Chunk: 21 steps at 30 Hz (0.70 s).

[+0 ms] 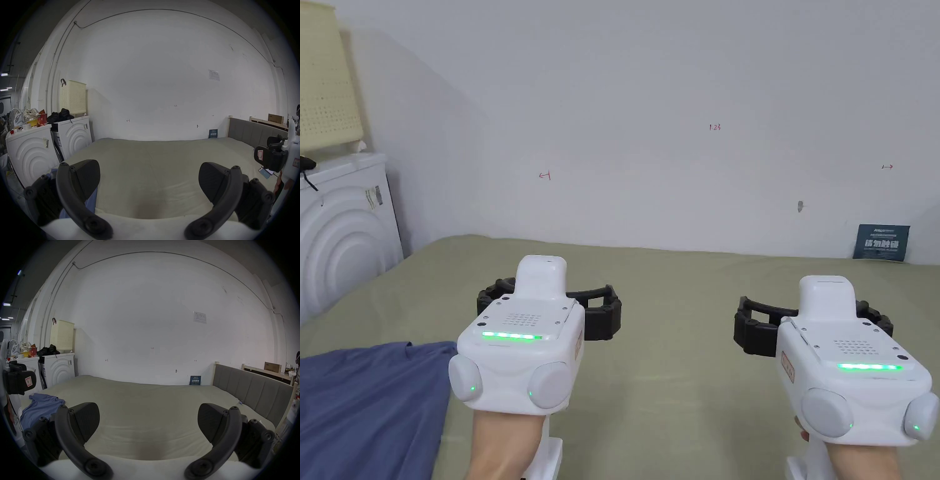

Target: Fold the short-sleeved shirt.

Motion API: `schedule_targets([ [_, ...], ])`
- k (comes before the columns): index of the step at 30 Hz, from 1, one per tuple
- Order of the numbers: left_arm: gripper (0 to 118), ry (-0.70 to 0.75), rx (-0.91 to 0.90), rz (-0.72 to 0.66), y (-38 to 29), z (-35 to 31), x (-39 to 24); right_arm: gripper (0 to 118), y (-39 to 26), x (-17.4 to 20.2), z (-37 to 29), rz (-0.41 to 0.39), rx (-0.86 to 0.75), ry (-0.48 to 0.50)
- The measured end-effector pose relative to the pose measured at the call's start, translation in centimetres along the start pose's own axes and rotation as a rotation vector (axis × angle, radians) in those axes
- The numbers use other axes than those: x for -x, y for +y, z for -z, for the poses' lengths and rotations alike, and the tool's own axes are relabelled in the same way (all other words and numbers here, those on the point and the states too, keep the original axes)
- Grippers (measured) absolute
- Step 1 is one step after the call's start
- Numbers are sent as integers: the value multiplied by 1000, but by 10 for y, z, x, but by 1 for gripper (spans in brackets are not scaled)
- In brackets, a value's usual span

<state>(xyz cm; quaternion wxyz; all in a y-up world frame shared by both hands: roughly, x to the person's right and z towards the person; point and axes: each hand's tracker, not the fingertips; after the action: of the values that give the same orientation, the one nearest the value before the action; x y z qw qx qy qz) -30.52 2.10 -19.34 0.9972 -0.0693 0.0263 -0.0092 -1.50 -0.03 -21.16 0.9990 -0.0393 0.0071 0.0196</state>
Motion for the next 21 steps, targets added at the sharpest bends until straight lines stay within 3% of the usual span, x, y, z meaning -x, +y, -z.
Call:
schedule_targets([
  [21,118,23,-8,-4,-2,5,6,118,1,0,0,-17,1,-4],
])
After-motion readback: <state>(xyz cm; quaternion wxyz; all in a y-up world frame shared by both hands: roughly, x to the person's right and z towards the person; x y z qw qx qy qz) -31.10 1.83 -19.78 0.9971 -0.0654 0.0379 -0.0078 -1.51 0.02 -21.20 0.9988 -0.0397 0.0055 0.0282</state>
